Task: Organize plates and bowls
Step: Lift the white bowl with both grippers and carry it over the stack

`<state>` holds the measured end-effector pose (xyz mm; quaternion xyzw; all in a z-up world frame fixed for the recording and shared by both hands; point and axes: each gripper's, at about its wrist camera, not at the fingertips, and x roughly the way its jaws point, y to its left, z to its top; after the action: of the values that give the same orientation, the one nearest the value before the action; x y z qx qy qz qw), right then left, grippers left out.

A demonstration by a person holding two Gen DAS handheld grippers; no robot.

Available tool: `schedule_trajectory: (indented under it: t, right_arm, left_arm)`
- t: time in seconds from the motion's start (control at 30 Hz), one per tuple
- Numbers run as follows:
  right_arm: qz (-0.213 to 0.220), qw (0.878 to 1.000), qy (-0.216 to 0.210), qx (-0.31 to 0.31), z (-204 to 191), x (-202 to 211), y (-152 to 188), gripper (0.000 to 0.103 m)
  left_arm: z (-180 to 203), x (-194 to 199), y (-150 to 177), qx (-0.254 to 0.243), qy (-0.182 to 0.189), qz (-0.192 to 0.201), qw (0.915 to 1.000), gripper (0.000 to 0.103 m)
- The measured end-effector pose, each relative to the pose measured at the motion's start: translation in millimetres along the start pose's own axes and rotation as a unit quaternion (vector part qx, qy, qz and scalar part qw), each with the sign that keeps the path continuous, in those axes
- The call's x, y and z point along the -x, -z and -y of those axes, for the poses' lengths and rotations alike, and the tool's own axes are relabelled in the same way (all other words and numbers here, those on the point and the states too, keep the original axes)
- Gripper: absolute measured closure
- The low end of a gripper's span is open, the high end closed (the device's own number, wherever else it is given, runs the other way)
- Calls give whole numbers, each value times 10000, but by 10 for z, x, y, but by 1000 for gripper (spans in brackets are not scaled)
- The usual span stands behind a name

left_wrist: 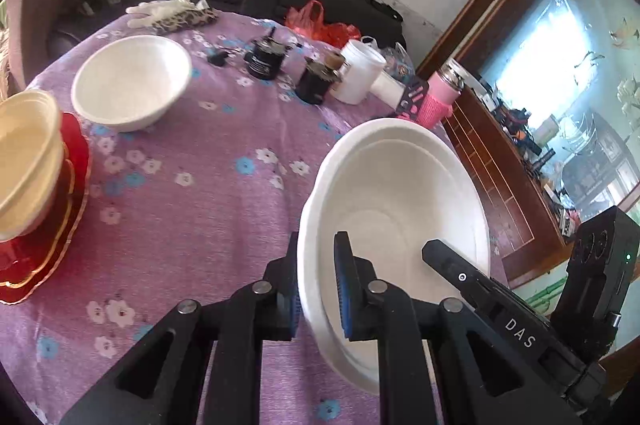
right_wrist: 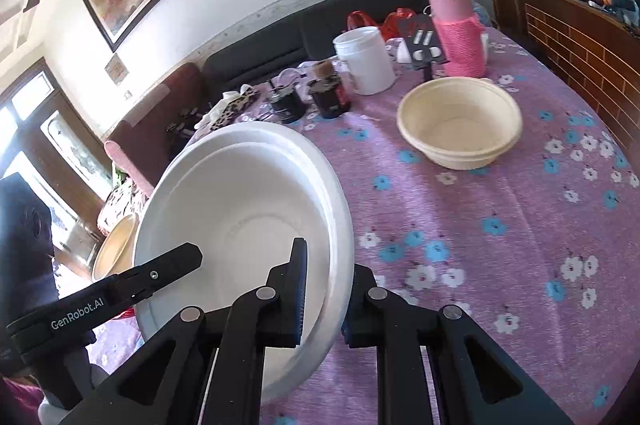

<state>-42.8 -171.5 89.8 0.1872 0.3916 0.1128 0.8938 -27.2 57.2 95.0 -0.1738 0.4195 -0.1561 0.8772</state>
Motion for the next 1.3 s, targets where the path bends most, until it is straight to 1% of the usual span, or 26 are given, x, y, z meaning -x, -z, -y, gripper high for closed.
schedule_trajectory:
  t: [0.07, 0.17, 0.33, 0.5, 0.63, 0.8, 0.93, 1.1, 1.2, 1.3]
  right_arm:
    - [-32, 9998, -98, 159, -248, -74, -31, 88]
    - [-58, 9987, -176, 475, -667, -205, -77, 88]
    - [-266, 9947, -490, 869, -1393, -517, -135, 88]
    - [-566, 9886, -699, 1209, -2081, -914, -188, 88]
    - [-859, 9836, -800, 1367, -2447, -1241, -180, 88]
    - [-1099, 9787, -769, 1552, -2715, -1512, -125, 88]
    - [-1197, 9765, -730, 1639, -2849, -1630, -76, 88]
    - [-1241, 9754, -658, 1701, -2905, -1715, -39, 88]
    - [-1269, 9754, -613, 1693, -2920, -1764, -19, 88]
    - [-1288, 9751, -632, 1690, -2915, -1811, -7, 88]
  left_arm:
    - [-195, 143, -34, 115, -134, 139, 9997, 89]
    - [-506, 328, -101, 374, -238, 302, 9986, 89]
    - [-1112, 660, -234, 808, -557, 564, 9936, 89]
    - [-1644, 900, -401, 1080, -989, 656, 9870, 89]
    - [-2006, 966, -534, 1227, -1253, 621, 9825, 89]
    - [-2291, 977, -568, 1331, -1454, 523, 9790, 89]
    - [-2419, 972, -546, 1430, -1440, 472, 9781, 89]
    - [-2489, 935, -536, 1498, -1466, 436, 9768, 89]
    - [-2510, 952, -528, 1543, -1532, 481, 9749, 89]
    - [-2531, 977, -535, 1566, -1519, 517, 9745, 89]
